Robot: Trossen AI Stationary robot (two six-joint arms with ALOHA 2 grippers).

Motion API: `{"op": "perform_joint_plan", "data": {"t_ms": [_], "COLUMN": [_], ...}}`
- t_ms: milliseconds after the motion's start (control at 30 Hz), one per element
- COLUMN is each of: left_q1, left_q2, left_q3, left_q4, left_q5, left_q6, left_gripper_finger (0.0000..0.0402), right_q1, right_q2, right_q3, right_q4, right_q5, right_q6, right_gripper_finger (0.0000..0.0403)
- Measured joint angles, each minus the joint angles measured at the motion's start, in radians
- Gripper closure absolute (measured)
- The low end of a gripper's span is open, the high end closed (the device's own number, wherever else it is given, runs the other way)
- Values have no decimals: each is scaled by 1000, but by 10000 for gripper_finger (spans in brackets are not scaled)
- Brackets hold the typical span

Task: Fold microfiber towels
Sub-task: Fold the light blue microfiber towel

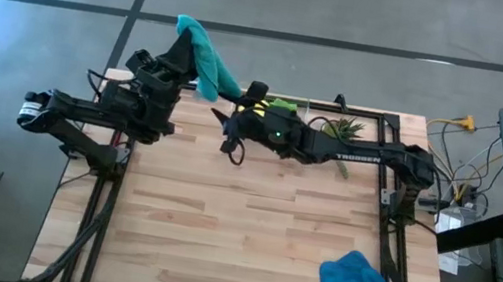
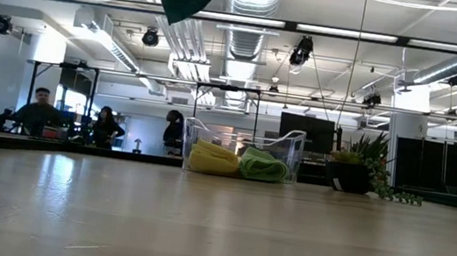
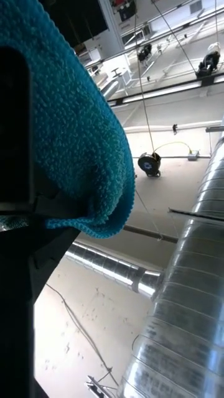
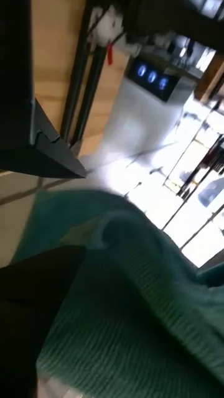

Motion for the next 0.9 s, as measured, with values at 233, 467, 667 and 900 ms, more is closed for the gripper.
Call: {"op": "perform_joint_plan", "data": {"t_ms": [233, 467, 667, 900], "left_q1": [0, 0, 0, 0], "left_q2": [1, 1, 2, 6], "left_q3": [0, 0, 0, -1], "left_q4": [-1, -2, -2, -9], "left_q5": [3, 20, 20, 21], "left_q6": [-58, -55, -55, -54], "left_gripper_finger": [400, 400, 400, 400], "right_q1": [-26, -50, -52, -56], "right_q2": [0, 0, 0, 0], "right_q3": [0, 0, 0, 0], "right_q4": [6, 45, 43, 43], "right_q5": [-43, -43, -91, -136], "right_q6": [0, 0, -5, -6], "right_gripper_finger": [223, 227, 236, 306]}}
